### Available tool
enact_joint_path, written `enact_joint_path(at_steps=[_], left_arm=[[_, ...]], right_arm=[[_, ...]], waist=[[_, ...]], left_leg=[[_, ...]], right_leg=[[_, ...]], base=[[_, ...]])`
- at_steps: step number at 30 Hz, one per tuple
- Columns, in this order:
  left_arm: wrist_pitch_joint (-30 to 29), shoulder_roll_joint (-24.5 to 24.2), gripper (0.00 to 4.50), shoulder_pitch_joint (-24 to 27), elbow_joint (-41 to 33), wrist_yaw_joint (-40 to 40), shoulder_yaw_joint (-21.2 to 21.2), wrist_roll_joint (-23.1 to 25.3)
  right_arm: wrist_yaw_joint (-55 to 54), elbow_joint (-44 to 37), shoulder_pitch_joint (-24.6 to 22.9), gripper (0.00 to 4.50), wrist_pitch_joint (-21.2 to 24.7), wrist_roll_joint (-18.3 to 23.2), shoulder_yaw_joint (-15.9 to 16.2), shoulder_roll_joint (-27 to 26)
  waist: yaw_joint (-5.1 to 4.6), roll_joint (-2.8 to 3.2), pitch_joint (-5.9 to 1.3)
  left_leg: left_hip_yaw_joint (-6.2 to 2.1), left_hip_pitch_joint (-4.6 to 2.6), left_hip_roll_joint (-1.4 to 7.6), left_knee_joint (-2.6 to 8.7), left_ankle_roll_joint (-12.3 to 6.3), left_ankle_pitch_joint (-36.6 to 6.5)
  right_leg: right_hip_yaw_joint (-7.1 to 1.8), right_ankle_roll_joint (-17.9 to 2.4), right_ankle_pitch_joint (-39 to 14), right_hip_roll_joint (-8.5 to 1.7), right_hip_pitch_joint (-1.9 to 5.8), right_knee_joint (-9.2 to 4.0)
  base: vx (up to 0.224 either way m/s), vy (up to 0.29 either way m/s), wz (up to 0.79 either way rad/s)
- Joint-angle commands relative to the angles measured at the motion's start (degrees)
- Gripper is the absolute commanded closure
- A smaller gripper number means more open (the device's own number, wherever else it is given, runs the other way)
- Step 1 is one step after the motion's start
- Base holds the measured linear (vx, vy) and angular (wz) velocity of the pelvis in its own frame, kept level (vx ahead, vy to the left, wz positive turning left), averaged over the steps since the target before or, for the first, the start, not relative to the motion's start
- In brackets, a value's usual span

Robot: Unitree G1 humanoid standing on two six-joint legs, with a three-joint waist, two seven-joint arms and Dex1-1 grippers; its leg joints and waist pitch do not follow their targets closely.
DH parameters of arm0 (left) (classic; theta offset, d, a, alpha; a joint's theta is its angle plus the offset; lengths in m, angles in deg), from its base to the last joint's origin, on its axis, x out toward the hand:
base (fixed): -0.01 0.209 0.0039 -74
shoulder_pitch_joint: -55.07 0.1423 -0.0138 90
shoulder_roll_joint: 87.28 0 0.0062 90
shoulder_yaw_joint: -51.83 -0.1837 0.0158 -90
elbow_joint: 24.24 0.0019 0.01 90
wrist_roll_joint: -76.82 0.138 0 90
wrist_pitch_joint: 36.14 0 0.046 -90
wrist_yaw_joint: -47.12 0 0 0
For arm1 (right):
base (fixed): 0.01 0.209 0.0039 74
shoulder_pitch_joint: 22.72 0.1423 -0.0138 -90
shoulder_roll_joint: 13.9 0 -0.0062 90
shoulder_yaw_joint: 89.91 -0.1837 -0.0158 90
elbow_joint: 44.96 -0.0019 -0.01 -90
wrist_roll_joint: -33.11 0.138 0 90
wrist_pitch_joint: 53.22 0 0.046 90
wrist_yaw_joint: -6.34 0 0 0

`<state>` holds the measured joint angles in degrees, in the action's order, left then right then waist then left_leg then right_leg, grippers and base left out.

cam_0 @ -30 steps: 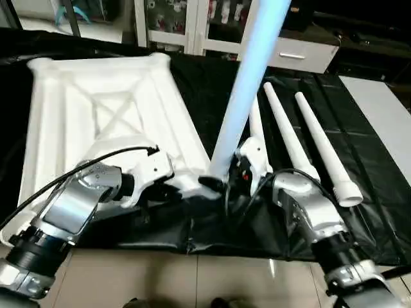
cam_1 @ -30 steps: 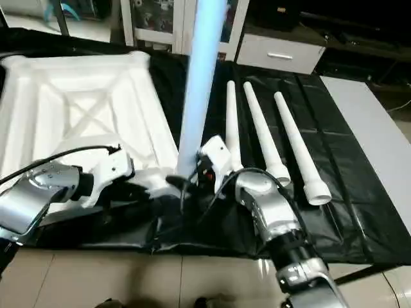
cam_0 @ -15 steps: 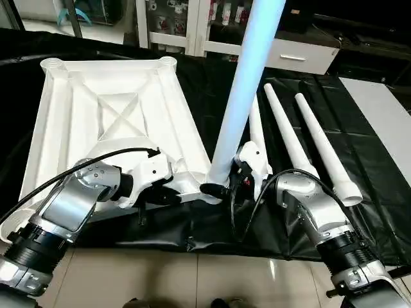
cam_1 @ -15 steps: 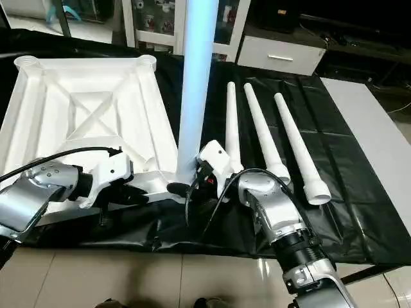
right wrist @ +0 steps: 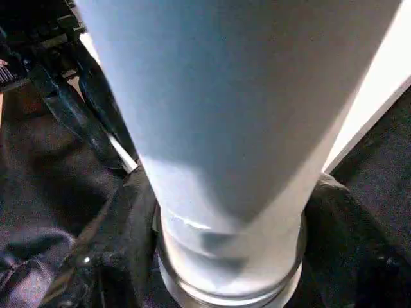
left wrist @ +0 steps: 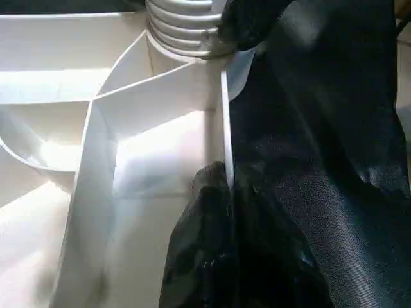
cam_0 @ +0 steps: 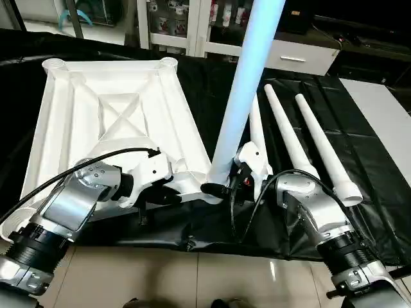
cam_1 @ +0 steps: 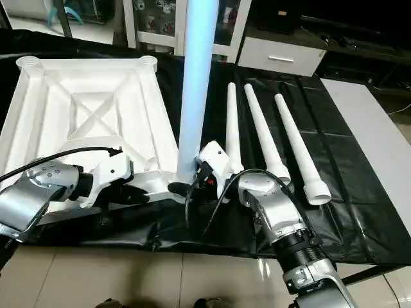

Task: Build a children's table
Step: Rotate leg to tighten

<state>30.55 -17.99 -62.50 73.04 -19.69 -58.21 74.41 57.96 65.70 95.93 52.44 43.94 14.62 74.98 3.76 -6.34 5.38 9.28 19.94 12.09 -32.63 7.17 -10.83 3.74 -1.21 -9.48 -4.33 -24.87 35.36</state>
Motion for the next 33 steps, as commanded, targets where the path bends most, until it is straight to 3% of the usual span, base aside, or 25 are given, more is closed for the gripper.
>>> enact_joint_path(at_steps=[1,3,6,7,8,9,10,11,13,14,17,19,21,24,26,28,31,33], left_arm=[[-0.8,0.3,4.50,1.8,1.8,-2.7,-4.5,1.5],[-0.9,0.4,4.50,1.9,1.9,-2.4,-4.4,1.5],[-2.0,2.2,4.50,1.3,3.1,0.7,-3.4,1.8],[-2.7,4.5,4.50,0.2,5.0,4.5,-2.6,2.6],[-3.6,6.3,4.50,-0.7,6.4,7.3,-1.8,2.8],[-4.7,8.2,4.50,-1.7,7.7,9.7,-1.2,3.0],[-4.8,8.5,4.50,-1.9,7.9,10.1,-1.1,3.0],[-5.3,9.2,4.50,-2.3,8.4,11.0,-0.9,3.1],[-7.7,12.0,4.50,-3.8,10.1,15.4,0.0,3.8],[-8.8,13.2,4.50,-4.6,10.9,17.4,0.5,4.2],[-11.1,17.2,4.50,-6.8,13.4,24.1,2.1,5.6],[-11.5,20.2,4.50,-8.4,15.6,28.1,2.8,6.8],[-11.5,20.6,4.50,-8.7,16.0,28.5,2.6,7.1],[-10.9,20.0,4.50,-8.6,16.4,28.2,2.1,7.4],[-10.9,19.3,4.50,-8.2,16.3,27.9,1.9,7.6],[-11.2,18.6,4.50,-7.6,15.5,27.3,1.9,7.9],[-11.1,17.7,4.50,-6.9,14.7,26.1,1.6,8.0],[-10.6,16.9,4.50,-6.4,14.0,25.0,1.5,8.1]], right_arm=[[-2.5,1.8,-0.9,1.75,0.6,-1.7,-0.8,0.2],[-4.0,2.6,-0.7,1.75,0.6,-1.8,-1.3,-0.5],[-12.3,6.3,0.5,1.75,0.8,-2.3,-3.8,-4.4],[-18.3,9.2,1.4,1.75,0.4,-2.6,-5.3,-7.5],[-22.6,12.0,2.3,1.75,-0.1,-2.5,-6.4,-9.9],[-26.7,14.9,3.4,1.76,-0.5,-2.3,-7.5,-12.3],[-27.5,15.4,3.7,1.76,-0.7,-2.3,-7.7,-12.7],[-29.4,16.9,4.3,1.76,-0.9,-2.2,-8.2,-13.8],[-35.4,21.8,6.9,1.76,-2.4,-1.7,-9.8,-17.1],[-38.0,23.8,8.0,1.76,-3.1,-1.5,-10.5,-18.4],[-45.8,29.9,11.9,1.76,-5.0,-1.2,-12.3,-22.3],[-51.4,35.3,15.5,1.76,-7.6,-1.5,-14.6,-25.4],[-52.4,36.5,16.4,1.76,-8.6,-1.4,-15.2,-26.2],[-50.8,38.9,18.7,1.76,-10.8,0.4,-17.1,-27.3],[-49.3,39.7,19.5,1.76,-12.0,0.0,-16.8,-27.3],[-44.9,39.9,19.9,1.76,-13.2,0.5,-16.8,-27.6],[-41.0,38.5,19.4,1.06,-13.8,0.5,-16.0,-27.3],[-39.4,37.5,18.9,0.97,-13.9,0.5,-15.7,-26.7]], waist=[[0.07,1.26,-3.92],[0.04,1.27,-3.89],[-0.26,1.24,-3.22],[-0.42,1.06,-2.96],[-0.73,1.33,-2.62],[-0.94,1.26,-2.63],[-1.07,1.36,-2.67],[-1.32,1.39,-2.92],[-1.56,1.61,-2.87],[-1.90,1.75,-2.82],[-2.26,1.60,-3.11],[-2.28,1.42,-2.92],[-2.13,1.63,-2.96],[-2.04,1.51,-3.13],[-2.04,1.22,-3.06],[-1.99,1.32,-3.10],[-2.06,1.26,-3.04],[-2.12,1.22,-3.06]], left_leg=[[0.69,0.13,0.63,3.37,-1.50,-5.4],[0.69,0.16,0.61,3.38,-1.47,-5.5],[0.55,0.16,0.62,3.85,0.24,-11.0],[0.31,-0.09,0.65,4.09,1.22,-14.5],[0.12,-0.60,0.55,4.15,1.98,-18.4],[-0.38,-1.12,0.38,4.08,2.26,-21.4],[-0.59,-1.19,0.36,4.07,2.23,-22.0],[-0.98,-0.80,0.39,4.28,2.05,-21.8],[-1.16,-0.50,0.45,4.46,2.07,-21.6],[-1.31,-1.02,0.39,4.40,2.21,-23.8],[-1.26,-0.75,0.45,4.54,2.10,-22.8],[-1.10,-1.17,0.18,4.36,1.62,-24.5],[-1.03,-1.29,0.24,4.35,1.34,-24.6],[-0.93,-0.59,0.36,4.58,0.69,-23.0],[-0.87,-0.42,0.42,4.65,0.49,-22.2],[-0.69,-0.45,0.45,4.62,0.42,-21.5],[-0.69,0.01,0.49,4.77,0.23,-20.4],[-0.62,0.10,0.49,4.63,0.15,-19.4]], right_leg=[[-2.81,-12.3,-6.4,-2.80,4.08,-3.05],[-2.81,-12.2,-6.7,-2.80,4.05,-3.08],[-2.88,-9.9,-16.3,-2.98,3.59,-4.18],[-2.78,-8.2,-23.0,-3.08,3.39,-4.83],[-2.60,-6.4,-30.2,-3.30,2.75,-5.69],[-2.15,-4.2,-36.7,-3.52,2.62,-6.45],[-1.99,-3.4,-38.4,-3.67,2.63,-6.72],[-1.73,-2.4,-38.4,-3.75,3.11,-6.89],[-1.66,-2.5,-36.7,-3.67,3.11,-6.85],[-1.32,-2.6,-36.5,-3.45,2.73,-7.16],[-1.48,-4.0,-31.3,-3.19,2.91,-6.58],[-1.42,-3.4,-33.2,-3.23,2.40,-7.04],[-1.46,-3.3,-32.5,-3.21,2.35,-7.15],[-1.68,-4.3,-28.6,-3.26,2.76,-6.58],[-1.78,-4.9,-27.3,-3.25,2.80,-6.28],[-1.96,-5.4,-26.2,-3.30,2.76,-6.21],[-2.07,-5.8,-25.4,-3.30,3.12,-5.92],[-2.26,-5.8,-25.7,-3.39,2.99,-5.85]], base=[[0.000,0.000,0.00],[0.000,0.000,0.00],[0.000,0.000,0.00],[0.000,0.000,0.00],[-0.075,-0.013,-0.03],[-0.058,-0.007,-0.02],[-0.071,0.003,-0.03],[0.000,0.000,0.00],[-0.057,0.011,-0.07],[-0.051,0.012,-0.07],[0.000,0.000,0.00],[0.000,0.000,0.00],[0.000,0.000,0.00],[0.000,0.000,0.00],[0.000,0.000,0.00],[0.000,0.000,0.00],[0.000,0.000,0.00],[0.000,0.000,0.00]])
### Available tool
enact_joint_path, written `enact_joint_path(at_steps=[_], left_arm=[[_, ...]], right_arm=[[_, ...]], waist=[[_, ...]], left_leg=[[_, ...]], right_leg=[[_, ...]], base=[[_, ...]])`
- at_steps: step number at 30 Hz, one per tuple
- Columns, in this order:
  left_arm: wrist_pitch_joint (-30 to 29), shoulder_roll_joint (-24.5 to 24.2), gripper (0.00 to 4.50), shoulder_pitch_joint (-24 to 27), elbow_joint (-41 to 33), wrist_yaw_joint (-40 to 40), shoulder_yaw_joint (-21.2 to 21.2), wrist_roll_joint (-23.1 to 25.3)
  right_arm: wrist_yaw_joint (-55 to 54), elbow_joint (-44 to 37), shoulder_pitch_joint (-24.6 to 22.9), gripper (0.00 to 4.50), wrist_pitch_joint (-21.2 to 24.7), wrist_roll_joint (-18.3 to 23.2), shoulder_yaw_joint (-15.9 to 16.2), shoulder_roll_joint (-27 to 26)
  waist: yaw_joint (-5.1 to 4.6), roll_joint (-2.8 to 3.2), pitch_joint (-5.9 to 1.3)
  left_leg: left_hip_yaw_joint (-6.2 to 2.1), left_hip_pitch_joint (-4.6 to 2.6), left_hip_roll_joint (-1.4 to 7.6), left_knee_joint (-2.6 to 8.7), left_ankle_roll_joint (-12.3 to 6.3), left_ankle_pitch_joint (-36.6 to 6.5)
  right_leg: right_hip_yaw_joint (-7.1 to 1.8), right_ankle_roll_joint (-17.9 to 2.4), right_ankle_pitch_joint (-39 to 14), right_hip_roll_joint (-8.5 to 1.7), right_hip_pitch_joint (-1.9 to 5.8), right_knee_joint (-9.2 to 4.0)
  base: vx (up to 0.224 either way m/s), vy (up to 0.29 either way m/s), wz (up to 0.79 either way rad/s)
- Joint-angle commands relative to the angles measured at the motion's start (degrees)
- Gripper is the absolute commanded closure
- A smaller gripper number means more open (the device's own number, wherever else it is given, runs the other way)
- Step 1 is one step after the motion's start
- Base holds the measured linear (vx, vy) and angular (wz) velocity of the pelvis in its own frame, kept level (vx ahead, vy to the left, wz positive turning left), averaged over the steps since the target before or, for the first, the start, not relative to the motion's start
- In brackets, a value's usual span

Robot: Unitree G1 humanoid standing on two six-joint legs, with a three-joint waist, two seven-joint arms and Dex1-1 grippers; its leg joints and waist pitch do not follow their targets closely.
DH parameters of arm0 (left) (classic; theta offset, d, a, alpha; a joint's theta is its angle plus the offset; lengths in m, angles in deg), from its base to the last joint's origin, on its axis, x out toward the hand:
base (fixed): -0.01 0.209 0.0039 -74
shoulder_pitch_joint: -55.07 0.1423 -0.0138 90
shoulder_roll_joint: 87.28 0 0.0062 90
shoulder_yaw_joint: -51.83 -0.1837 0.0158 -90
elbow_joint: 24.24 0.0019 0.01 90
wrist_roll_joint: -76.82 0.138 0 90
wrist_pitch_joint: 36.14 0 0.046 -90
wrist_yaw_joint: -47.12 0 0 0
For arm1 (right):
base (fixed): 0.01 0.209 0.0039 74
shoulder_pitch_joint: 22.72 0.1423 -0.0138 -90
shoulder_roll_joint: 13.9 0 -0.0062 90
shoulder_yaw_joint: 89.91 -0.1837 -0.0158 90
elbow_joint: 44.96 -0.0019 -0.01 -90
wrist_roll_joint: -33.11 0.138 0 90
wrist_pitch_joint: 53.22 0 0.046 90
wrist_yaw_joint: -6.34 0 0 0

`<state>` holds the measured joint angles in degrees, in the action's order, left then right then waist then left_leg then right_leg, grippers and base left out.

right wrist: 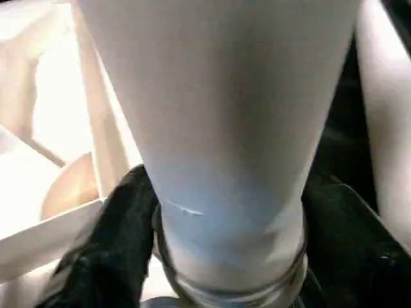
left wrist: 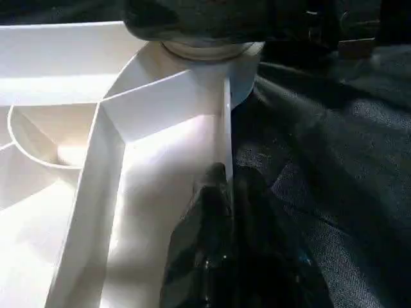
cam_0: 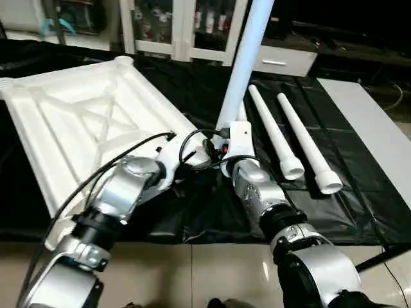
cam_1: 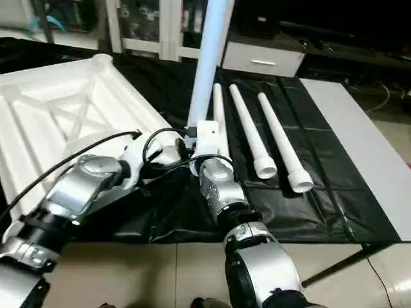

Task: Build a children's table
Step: Rotate leg to tighten

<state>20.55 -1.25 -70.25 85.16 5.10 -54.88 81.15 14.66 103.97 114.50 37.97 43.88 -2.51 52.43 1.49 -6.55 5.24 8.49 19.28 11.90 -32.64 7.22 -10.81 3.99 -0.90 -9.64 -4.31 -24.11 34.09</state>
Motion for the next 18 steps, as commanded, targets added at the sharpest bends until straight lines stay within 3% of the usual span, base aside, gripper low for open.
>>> enact_joint_path(at_steps=[1,7,9,12,15,18], left_arm=[[-0.4,-0.8,4.50,2.1,0.7,-1.5,-1.8,0.7],[2.6,-5.0,4.50,5.2,-3.5,-8.6,-3.0,-1.4],[3.0,-7.0,4.50,6.6,-4.9,-11.7,-3.6,-2.2],[4.5,-9.7,4.50,8.3,-6.9,-16.0,-4.4,-3.0],[7.2,-11.7,4.50,9.3,-8.1,-19.2,-5.3,-3.1],[7.9,-14.1,4.50,10.3,-9.6,-23.3,-6.0,-4.3]], right_arm=[[5.9,-2.4,-0.6,0.85,0.8,0.8,1.9,-3.1],[15.1,-11.8,-5.8,0.28,3.3,0.0,5.9,1.9],[19.4,-16.9,-8.6,0.28,5.0,-0.8,8.2,4.9],[24.9,-22.9,-11.9,0.28,7.0,-1.9,10.8,9.5],[27.8,-26.6,-13.8,0.28,7.7,-2.4,11.6,12.6],[33.2,-31.5,-16.0,0.28,10.0,-0.5,12.1,16.2]], waist=[[0.22,1.65,-2.84],[0.58,1.61,-3.37],[0.69,1.61,-3.46],[0.88,1.77,-3.54],[1.09,1.75,-3.28],[1.55,1.70,-3.00]], left_leg=[[0.17,0.72,0.66,4.65,0.08,-19.3],[0.71,0.93,0.79,4.31,-1.17,-13.0],[1.07,1.14,0.69,3.96,-2.00,-8.7],[1.18,0.94,0.68,3.78,-2.52,-5.7],[1.32,0.70,0.73,3.93,-3.00,-5.5],[1.28,0.57,0.82,4.19,-2.30,-8.3]], right_leg=[[-2.53,-6.2,-25.3,-3.38,2.20,-4.55],[-2.82,-8.5,-17.1,-3.06,2.60,-3.66],[-3.00,-10.3,-9.7,-2.79,2.72,-2.72],[-2.99,-12.1,-4.4,-2.64,2.98,-2.15],[-2.99,-13.0,-4.3,-2.56,3.04,-2.26],[-2.99,-12.1,-9.1,-2.64,3.02,-2.73]], base=[[0.000,0.000,0.00],[0.009,-0.004,0.00],[0.060,-0.021,0.02],[0.039,-0.002,0.00],[0.000,0.000,0.00],[0.000,0.000,0.00]])
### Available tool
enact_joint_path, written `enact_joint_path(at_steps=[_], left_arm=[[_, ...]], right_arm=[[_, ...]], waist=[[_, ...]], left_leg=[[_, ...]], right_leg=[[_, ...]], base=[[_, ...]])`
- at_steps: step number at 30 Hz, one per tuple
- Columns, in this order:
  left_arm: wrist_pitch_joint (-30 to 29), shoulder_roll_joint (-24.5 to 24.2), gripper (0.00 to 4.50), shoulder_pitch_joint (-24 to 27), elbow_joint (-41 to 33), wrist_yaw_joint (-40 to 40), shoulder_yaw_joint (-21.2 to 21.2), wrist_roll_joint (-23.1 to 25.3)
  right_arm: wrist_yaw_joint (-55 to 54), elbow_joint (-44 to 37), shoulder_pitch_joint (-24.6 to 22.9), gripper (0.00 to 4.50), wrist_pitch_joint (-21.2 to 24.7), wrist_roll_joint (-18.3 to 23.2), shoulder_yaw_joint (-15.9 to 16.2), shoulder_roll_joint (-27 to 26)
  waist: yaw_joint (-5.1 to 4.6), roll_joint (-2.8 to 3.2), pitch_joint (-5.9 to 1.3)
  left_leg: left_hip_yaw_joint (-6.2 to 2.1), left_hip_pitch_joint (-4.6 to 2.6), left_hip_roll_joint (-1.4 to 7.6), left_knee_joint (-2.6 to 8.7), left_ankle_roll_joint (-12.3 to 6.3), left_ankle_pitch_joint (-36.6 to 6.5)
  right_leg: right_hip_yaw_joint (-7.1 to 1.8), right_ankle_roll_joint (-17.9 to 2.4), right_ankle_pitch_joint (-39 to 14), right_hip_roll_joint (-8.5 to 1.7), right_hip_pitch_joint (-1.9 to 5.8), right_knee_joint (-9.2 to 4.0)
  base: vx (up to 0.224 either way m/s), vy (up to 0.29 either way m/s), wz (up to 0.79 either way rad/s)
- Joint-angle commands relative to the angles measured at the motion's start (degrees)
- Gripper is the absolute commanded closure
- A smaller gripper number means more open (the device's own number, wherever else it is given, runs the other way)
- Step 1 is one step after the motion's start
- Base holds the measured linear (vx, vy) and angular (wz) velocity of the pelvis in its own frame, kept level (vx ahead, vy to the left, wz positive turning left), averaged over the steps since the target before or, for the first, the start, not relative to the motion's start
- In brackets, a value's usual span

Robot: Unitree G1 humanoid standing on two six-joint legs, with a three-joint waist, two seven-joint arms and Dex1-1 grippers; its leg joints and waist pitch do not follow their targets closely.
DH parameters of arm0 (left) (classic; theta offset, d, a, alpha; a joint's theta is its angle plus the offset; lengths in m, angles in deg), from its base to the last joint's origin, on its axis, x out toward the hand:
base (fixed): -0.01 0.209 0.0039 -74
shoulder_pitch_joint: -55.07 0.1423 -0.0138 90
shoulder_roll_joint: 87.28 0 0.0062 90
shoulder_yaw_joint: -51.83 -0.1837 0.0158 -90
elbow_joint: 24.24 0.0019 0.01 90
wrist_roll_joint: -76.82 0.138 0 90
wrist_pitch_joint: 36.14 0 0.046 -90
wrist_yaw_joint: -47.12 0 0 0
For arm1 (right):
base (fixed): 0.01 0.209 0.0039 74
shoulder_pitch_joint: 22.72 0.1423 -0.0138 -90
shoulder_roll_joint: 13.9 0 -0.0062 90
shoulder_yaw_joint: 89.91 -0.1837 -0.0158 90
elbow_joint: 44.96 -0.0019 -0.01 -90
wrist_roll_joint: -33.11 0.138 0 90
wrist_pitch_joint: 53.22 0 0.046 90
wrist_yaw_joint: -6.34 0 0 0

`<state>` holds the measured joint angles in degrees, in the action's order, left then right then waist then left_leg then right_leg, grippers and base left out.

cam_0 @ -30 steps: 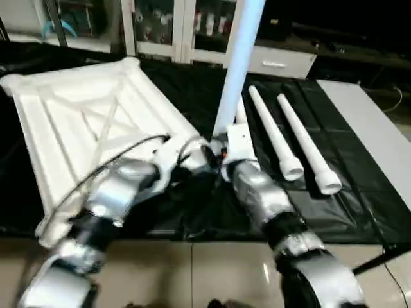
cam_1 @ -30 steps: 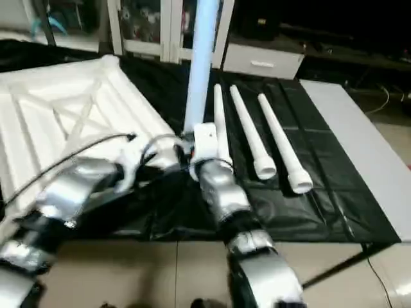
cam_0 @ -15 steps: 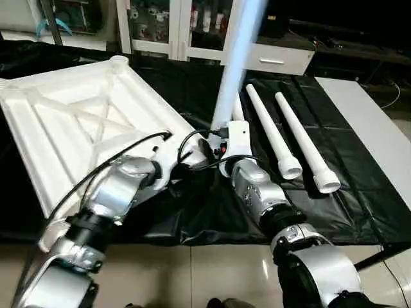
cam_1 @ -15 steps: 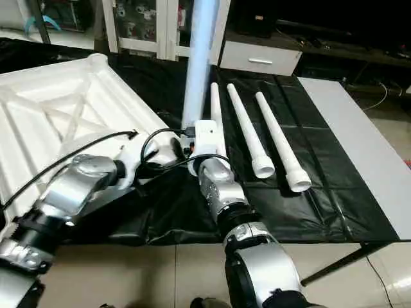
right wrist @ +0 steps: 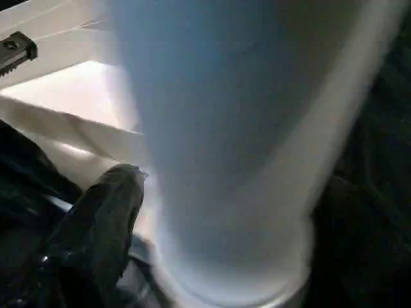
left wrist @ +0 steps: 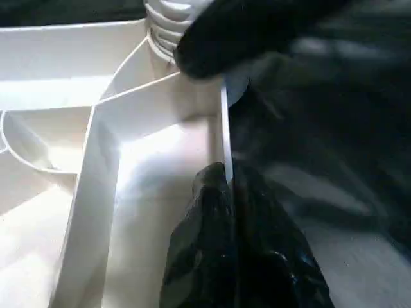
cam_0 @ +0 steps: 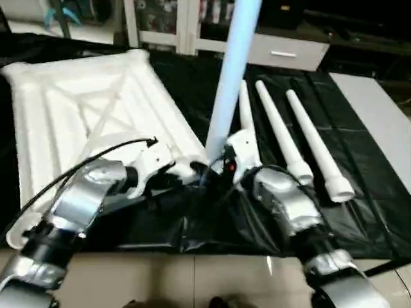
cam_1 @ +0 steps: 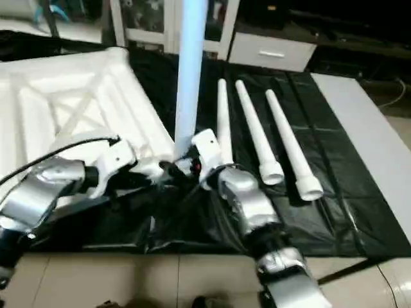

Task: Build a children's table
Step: Rotate leg to tighten

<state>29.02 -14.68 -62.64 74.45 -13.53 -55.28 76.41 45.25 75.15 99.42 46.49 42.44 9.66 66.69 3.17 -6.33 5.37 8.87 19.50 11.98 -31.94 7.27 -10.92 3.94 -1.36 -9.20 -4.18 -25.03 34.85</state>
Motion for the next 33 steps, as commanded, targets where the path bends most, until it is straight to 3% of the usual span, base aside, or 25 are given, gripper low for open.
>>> enact_joint_path(at_steps=[1,5,9,13,19,33], left_arm=[[-0.7,-1.4,4.50,2.9,0.7,-5.6,-5.7,0.2],[-0.3,-3.4,4.50,3.4,-0.4,-8.2,-6.0,-0.1],[0.5,-4.2,4.50,3.1,0.3,-8.9,-5.5,0.1],[0.7,-4.5,4.50,2.7,0.9,-8.9,-5.4,0.1],[0.6,-4.5,4.50,2.6,0.9,-9.0,-5.2,0.1],[1.1,-4.4,4.50,2.2,1.5,-9.3,-5.6,0.0]], right_arm=[[4.1,-4.0,-1.4,0.28,2.2,1.4,0.1,2.9],[5.8,-5.7,-2.4,0.28,2.9,1.4,0.2,4.9],[7.9,-6.9,-3.3,0.28,4.0,1.2,0.8,6.2],[10.7,-8.7,-4.5,0.28,5.6,1.8,2.1,7.3],[11.3,-7.6,-4.8,0.28,5.5,1.3,2.1,7.9],[12.0,-7.5,-5.1,1.39,6.1,1.7,1.9,7.7]], waist=[[0.05,1.51,-3.02],[0.17,1.49,-2.95],[0.09,1.43,-3.04],[0.21,1.36,-3.26],[0.23,1.23,-3.16],[0.30,1.31,-3.40]], left_leg=[[0.94,0.22,0.86,3.53,-2.21,-9.1],[0.90,0.14,0.90,3.68,-1.31,-11.7],[0.80,0.34,0.87,3.66,-1.03,-10.8],[0.92,0.39,0.74,3.39,-1.56,-7.8],[0.84,0.54,0.76,3.45,-1.39,-9.0],[0.84,0.45,0.76,3.27,-1.32,-8.6]], right_leg=[[-3.02,-11.1,-10.9,-2.83,3.80,-3.60],[-3.14,-10.0,-16.1,-3.04,3.49,-4.15],[-3.10,-9.7,-15.5,-2.95,3.58,-3.97],[-3.04,-10.9,-10.0,-2.75,3.85,-3.35],[-3.05,-10.4,-13.7,-2.98,3.91,-3.75],[-3.01,-10.9,-12.2,-2.93,3.96,-3.50]], base=[[0.000,0.000,0.00],[0.000,0.000,0.00],[0.000,0.000,0.00],[0.000,0.000,0.00],[0.000,0.000,0.00],[0.000,0.000,0.00]])
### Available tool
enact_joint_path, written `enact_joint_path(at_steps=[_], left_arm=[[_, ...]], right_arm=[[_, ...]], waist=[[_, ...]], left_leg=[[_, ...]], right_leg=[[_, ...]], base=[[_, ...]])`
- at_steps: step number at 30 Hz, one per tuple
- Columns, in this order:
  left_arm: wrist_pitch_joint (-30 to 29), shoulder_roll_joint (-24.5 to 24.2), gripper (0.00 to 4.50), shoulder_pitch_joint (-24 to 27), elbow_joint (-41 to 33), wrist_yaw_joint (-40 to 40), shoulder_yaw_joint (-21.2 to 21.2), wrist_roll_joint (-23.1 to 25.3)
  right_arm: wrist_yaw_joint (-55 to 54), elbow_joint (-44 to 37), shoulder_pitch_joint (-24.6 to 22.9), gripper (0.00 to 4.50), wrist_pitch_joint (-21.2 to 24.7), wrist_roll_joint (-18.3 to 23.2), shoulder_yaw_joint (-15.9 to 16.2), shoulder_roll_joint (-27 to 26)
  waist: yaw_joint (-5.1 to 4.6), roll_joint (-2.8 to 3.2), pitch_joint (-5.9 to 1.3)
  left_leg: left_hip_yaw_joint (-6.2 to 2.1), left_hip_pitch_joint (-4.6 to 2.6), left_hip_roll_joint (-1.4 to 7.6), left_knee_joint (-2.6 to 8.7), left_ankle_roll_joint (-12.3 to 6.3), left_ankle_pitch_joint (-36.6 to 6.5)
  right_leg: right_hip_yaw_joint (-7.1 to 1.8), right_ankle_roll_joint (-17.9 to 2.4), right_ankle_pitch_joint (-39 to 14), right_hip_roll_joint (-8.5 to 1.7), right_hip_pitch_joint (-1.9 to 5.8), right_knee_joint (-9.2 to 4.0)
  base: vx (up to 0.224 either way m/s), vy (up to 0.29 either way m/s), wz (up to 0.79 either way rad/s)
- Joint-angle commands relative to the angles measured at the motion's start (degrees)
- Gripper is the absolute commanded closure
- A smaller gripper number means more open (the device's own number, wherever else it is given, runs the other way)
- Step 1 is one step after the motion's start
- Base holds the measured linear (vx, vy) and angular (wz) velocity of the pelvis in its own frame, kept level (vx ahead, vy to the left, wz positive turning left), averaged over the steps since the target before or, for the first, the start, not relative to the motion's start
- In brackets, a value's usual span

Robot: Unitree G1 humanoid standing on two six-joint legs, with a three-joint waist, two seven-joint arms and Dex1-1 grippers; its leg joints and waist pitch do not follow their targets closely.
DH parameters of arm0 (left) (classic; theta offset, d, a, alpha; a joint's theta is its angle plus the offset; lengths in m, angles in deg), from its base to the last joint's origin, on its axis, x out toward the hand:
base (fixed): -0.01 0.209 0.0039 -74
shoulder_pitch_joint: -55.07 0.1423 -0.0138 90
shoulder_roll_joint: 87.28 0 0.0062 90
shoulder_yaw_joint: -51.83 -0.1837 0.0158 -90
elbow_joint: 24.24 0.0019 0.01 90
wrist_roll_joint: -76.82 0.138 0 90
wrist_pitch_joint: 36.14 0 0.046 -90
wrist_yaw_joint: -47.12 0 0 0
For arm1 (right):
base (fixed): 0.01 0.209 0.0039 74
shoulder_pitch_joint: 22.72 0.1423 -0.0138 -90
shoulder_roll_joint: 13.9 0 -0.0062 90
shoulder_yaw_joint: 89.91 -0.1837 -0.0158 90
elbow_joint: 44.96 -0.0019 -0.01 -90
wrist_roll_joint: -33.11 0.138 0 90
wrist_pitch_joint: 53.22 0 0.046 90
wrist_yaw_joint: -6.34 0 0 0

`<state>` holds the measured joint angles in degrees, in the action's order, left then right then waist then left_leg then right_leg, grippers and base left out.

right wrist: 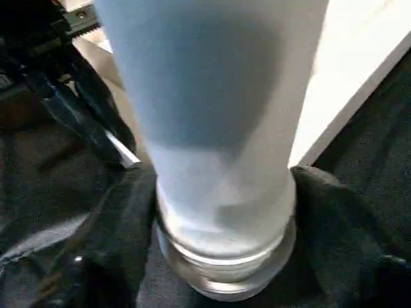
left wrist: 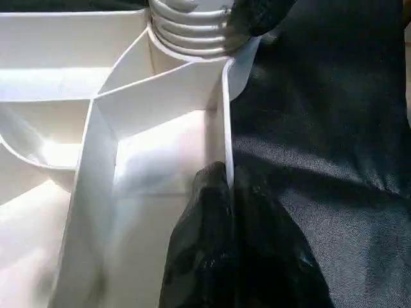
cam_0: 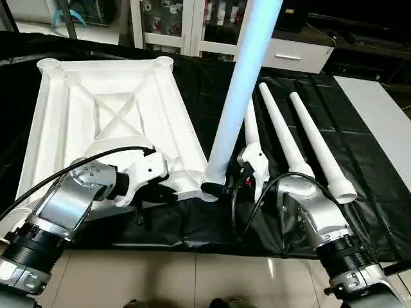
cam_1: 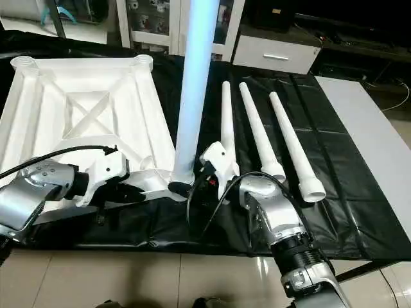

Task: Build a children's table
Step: Rotate leg to tighten

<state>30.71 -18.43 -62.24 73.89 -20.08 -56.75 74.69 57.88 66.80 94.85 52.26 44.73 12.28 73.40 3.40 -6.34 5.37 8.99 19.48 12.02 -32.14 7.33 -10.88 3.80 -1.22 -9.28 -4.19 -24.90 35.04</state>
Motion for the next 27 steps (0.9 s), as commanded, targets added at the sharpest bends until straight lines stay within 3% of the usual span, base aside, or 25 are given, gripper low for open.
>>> enact_joint_path(at_steps=[1,5,11,14,15,16,18,19,20,22,23,24,25,27], left_arm=[[-0.6,-0.7,4.50,1.8,2.1,-2.8,-4.1,1.8],[-0.6,-0.8,4.50,2.0,2.0,-2.8,-4.2,1.8],[-1.4,0.1,4.50,2.2,2.0,-1.9,-4.0,1.4],[-3.5,3.4,4.50,1.4,3.6,2.9,-3.2,2.0],[-4.5,5.2,4.50,0.9,4.5,5.6,-2.7,2.4],[-5.2,6.2,4.50,0.6,5.0,6.9,-2.4,2.4],[-6.7,8.5,4.50,0.1,5.7,9.7,-1.5,2.2],[-8.4,11.4,4.50,-0.8,6.9,13.4,-0.7,2.3],[-9.0,12.5,4.50,-1.1,7.3,14.8,-0.4,2.4],[-9.9,15.1,4.50,-2.3,9.4,19.2,0.2,3.6],[-10.0,16.4,4.50,-3.1,10.8,21.2,0.3,4.4],[-10.0,16.4,4.50,-3.1,10.8,21.2,0.3,4.4],[-9.4,18.4,4.50,-5.0,13.5,25.2,1.1,5.7],[-8.9,19.5,4.50,-6.1,15.3,27.5,1.5,6.6]], right_arm=[[-0.5,0.9,-0.5,1.39,0.3,-0.5,-0.7,1.0],[-0.3,1.0,-0.6,1.73,0.3,-0.5,-0.7,0.9],[-3.4,3.2,-0.8,1.78,-0.5,-1.6,-0.9,-0.7],[-11.8,7.5,0.1,1.78,-1.2,-3.5,-1.8,-4.6],[-16.2,9.7,0.7,1.78,-1.4,-4.1,-2.4,-6.7],[-18.7,11.0,1.1,1.78,-1.5,-4.5,-2.8,-8.0],[-23.6,14.1,2.2,1.78,-2.0,-5.1,-3.3,-10.5],[-29.9,18.5,3.8,1.78,-3.0,-6.3,-3.5,-13.7],[-32.4,20.2,4.4,1.78,-3.6,-6.7,-3.6,-14.9],[-37.5,24.8,6.6,1.79,-4.9,-6.1,-4.9,-18.5],[-40.7,27.3,8.1,1.80,-5.6,-6.1,-5.6,-20.2],[-40.7,27.3,8.1,1.80,-5.6,-6.1,-5.6,-20.2],[-44.6,30.9,10.8,1.80,-7.1,-6.3,-6.5,-22.7],[-47.3,33.5,12.7,1.80,-8.4,-6.2,-7.5,-24.3]], waist=[[0.06,1.29,-3.40],[0.09,1.31,-3.52],[0.04,1.28,-3.54],[-0.23,1.47,-3.13],[-0.27,1.42,-2.73],[-0.67,1.42,-2.49],[-1.16,1.75,-2.43],[-1.30,1.46,-2.53],[-1.50,1.77,-2.50],[-2.46,1.93,-2.59],[-2.45,1.96,-2.49],[-2.63,2.66,-2.45],[-2.96,2.63,-2.24],[-3.20,2.34,-2.41]], left_leg=[[0.70,0.50,0.71,3.47,-1.37,-8.5],[0.70,0.48,0.72,3.40,-1.34,-7.9],[0.76,0.47,0.70,3.35,-1.38,-7.8],[0.72,0.41,0.78,3.68,-0.28,-11.7],[0.48,0.13,0.73,3.92,0.80,-15.2],[-0.07,-0.49,0.59,4.05,1.40,-20.2],[-0.55,-0.60,0.48,4.11,1.45,-22.9],[-0.63,-0.63,0.36,4.00,1.35,-23.1],[-0.77,-0.72,0.38,4.01,1.59,-23.6],[-1.46,-0.49,0.29,4.23,1.74,-25.7],[-1.73,-0.46,0.44,4.41,1.66,-26.8],[-1.83,-1.05,0.64,4.52,1.32,-29.2],[-2.11,-0.96,0.68,4.73,0.95,-30.8],[-2.10,-1.86,0.41,4.42,0.61,-31.8]], right_leg=[[-2.86,-11.0,-12.1,-2.92,3.87,-3.65],[-2.85,-11.2,-11.2,-2.92,3.91,-3.53],[-2.86,-11.7,-10.6,-2.94,3.90,-3.43],[-2.95,-10.6,-16.9,-3.13,3.53,-4.13],[-2.77,-8.9,-23.7,-3.20,3.32,-4.90],[-2.41,-5.9,-33.2,-3.45,2.93,-5.97],[-2.07,-3.8,-38.0,-3.58,2.73,-6.76],[-1.89,-3.1,-39.3,-3.60,2.70,-7.02],[-1.77,-2.9,-40.0,-3.70,2.54,-7.00],[-0.63,-1.2,-41.0,-3.65,3.19,-7.72],[-0.22,-1.0,-40.8,-3.62,3.42,-7.87],[0.32,-1.4,-39.2,-3.69,3.38,-8.33],[0.92,-1.6,-38.1,-3.71,3.54,-8.52],[1.25,-1.4,-38.4,-3.85,3.24,-9.35]], base=[[0.000,0.000,0.00],[0.000,0.000,0.00],[0.000,0.000,0.00],[0.000,0.000,0.00],[0.000,0.000,0.00],[0.000,0.000,0.00],[-0.067,0.003,-0.03],[-0.055,0.008,-0.04],[0.000,0.000,0.00],[-0.059,0.025,-0.11],[-0.060,0.036,-0.15],[-0.049,0.051,-0.13],[0.000,0.000,0.00],[0.000,0.000,0.00]])
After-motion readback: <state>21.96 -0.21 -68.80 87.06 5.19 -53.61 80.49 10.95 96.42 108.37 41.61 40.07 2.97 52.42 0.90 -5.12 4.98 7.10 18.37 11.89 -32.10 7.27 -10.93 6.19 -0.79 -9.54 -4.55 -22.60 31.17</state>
